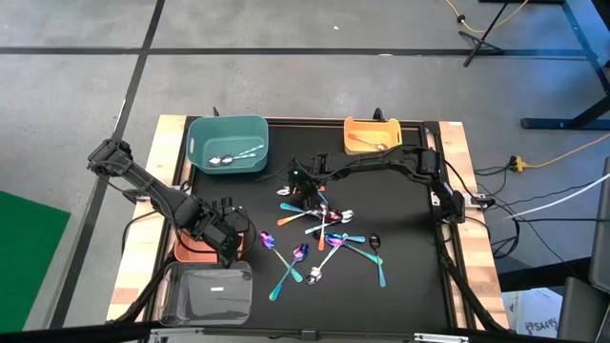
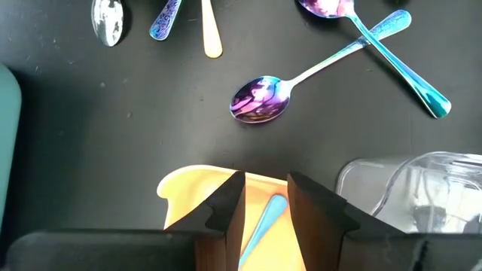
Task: Sort silverware by color (type)
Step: Put the orange spoon into the yellow bin
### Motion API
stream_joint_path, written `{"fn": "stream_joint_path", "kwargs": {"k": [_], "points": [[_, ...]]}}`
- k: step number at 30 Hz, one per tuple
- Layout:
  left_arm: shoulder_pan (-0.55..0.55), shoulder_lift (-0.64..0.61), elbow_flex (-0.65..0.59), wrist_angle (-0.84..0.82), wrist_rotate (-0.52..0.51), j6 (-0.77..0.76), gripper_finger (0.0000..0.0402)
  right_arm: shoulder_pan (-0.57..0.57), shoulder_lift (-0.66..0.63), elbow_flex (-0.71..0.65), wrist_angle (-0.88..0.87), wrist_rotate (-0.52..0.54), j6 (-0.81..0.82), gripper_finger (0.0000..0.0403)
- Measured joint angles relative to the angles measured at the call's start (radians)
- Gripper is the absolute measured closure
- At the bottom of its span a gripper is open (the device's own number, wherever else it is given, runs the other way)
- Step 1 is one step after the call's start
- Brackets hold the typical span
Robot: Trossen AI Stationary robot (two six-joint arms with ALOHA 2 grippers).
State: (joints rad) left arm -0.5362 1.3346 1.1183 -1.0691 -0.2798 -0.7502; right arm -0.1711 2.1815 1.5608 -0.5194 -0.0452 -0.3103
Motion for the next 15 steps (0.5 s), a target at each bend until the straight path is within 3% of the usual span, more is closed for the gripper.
{"fn": "stream_joint_path", "kwargs": {"k": [5,15], "points": [[0.0,0.0,0.0,0.002,0.0,-0.001,0.0306,0.0,0.0,0.0,-0.001,-0.001,0.0,0.0318],[0.0,0.0,0.0,0.026,-0.049,0.0,0.0306,0.001,0.002,0.0,-0.003,-0.003,-0.001,0.0398]]}}
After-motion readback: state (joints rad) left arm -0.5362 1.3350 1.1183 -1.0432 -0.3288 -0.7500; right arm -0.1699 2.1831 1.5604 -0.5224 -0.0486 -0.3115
